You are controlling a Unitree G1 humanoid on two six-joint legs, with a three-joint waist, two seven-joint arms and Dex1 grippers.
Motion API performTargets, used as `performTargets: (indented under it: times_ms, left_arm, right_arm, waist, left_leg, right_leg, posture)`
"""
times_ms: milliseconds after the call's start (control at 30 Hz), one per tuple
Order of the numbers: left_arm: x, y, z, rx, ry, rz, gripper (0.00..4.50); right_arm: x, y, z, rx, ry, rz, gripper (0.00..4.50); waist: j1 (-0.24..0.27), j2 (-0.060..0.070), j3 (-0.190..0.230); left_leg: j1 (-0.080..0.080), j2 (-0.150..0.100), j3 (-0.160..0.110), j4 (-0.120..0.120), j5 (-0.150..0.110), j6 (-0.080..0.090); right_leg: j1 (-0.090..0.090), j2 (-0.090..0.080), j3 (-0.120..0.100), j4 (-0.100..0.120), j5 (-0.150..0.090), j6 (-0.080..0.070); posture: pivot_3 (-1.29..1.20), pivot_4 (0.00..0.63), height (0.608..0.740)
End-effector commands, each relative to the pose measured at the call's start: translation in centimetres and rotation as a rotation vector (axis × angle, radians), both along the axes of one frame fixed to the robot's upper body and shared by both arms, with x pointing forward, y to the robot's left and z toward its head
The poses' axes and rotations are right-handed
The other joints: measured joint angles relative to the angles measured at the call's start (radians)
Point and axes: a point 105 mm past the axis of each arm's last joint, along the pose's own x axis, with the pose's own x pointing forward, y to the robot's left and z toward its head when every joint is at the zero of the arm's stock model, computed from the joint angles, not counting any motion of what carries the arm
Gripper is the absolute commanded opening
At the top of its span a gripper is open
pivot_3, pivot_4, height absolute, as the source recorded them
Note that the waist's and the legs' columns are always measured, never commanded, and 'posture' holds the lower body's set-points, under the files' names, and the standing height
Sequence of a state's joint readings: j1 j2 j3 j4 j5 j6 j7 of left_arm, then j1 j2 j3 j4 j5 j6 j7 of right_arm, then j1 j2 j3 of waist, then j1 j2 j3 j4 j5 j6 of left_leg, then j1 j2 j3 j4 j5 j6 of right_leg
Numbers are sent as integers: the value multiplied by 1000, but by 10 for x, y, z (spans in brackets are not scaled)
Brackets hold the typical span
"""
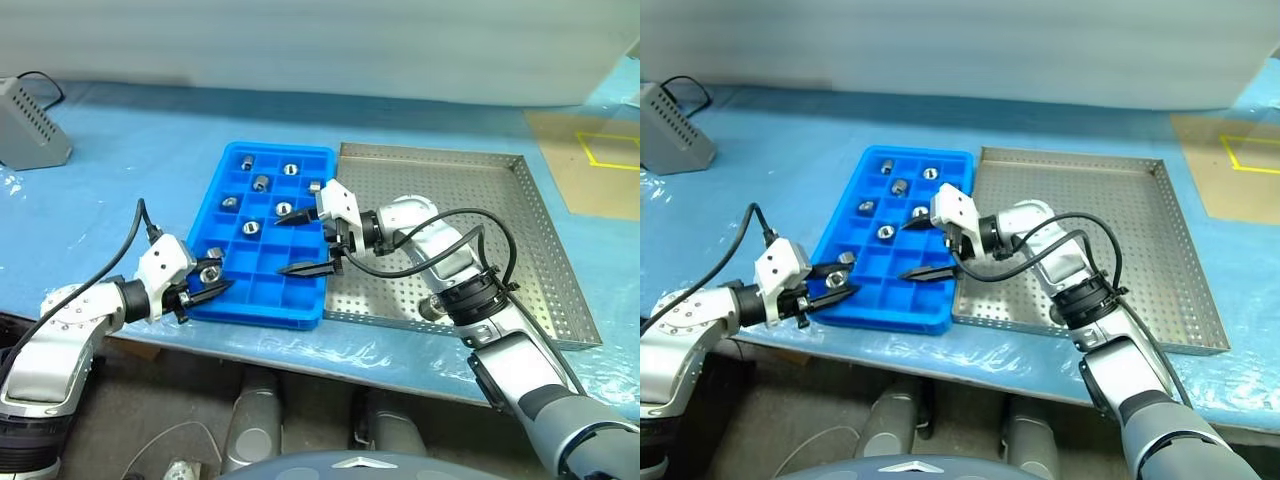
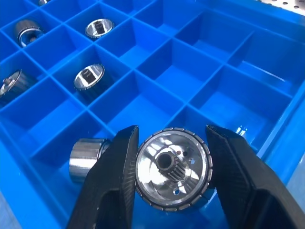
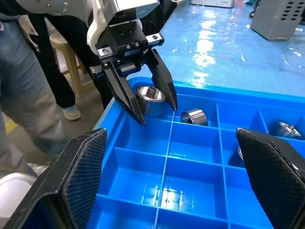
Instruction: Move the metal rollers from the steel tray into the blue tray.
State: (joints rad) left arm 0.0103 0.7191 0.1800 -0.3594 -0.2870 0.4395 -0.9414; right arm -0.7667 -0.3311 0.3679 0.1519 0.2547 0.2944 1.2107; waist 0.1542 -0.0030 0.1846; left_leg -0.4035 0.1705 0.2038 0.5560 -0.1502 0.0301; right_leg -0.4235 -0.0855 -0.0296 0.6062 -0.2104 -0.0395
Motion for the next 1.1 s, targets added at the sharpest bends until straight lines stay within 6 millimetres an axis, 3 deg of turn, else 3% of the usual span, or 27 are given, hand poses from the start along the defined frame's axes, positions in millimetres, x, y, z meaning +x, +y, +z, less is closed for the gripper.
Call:
performTargets:
  times_ms: [33, 333, 367, 533, 633, 767, 900, 1100]
  left_arm:
    - [-1, -16, 5, -13, -40, -45, 1881]
    - [-1, -18, -13, 19, 13, -65, 1881]
    - [1, -17, -13, 13, 15, -62, 2591]
    - [12, -18, -7, 35, -14, -62, 4136]
    - [15, -24, 6, 6, -36, -90, 4136]
    - [25, -36, 40, -77, -114, -129, 4136]
    - [33, -60, 67, -154, -158, -232, 4136]
    - [51, -113, 58, -165, -132, -419, 4136]
  right_arm:
    - [-1, 4, 11, 15, -51, 29, 4500]
    - [1, -2, 9, 17, -54, -17, 4500]
    - [1, -3, 9, 19, -54, -23, 4500]
    - [4, -6, 10, 28, -58, -54, 4500]
    - [6, -10, 11, 29, -61, -78, 4500]
    - [10, -22, 13, 28, -68, -131, 4500]
    - [21, -47, 18, 30, -76, -249, 4500]
    - [44, -106, 20, 18, -114, -541, 4500]
  waist:
    - [2, 0, 0]
    - [-3, -1, 0]
    - [-3, -1, 0]
    - [-5, -1, 0]
    - [-5, -1, 0]
    - [-4, -1, 0]
    - [-10, -1, 0]
    - [-35, -1, -1]
  left_leg:
    - [0, 0, 0, -1, 0, 0]
    - [0, 2, 0, -1, 1, -2]
    - [0, 2, 0, -1, 1, -2]
    - [0, 3, 0, -1, 2, -3]
    - [0, 3, 0, -1, 2, -3]
    - [0, 3, 0, -1, 3, -4]
    - [0, 3, 0, 2, 3, -4]
    - [0, 2, 0, 5, 2, -3]
  right_leg:
    - [0, 0, 0, 0, 0, 0]
    - [-1, 4, 2, 0, 2, -6]
    - [-1, 4, 2, 0, 2, -6]
    - [-1, 6, 2, 0, 1, -7]
    - [-1, 6, 2, 0, 1, -7]
    - [-1, 6, 2, 2, 2, -7]
    - [-1, 6, 2, 3, 2, -7]
    - [1, 6, 4, 3, 2, -7]
  posture:
    - [304, 150, 740]
    - [263, 150, 740]
    - [263, 150, 740]
    - [225, 150, 740]
    - [200, 150, 740]
    - [152, 150, 740]
    - [83, 150, 740]
    - [-47, 150, 740]
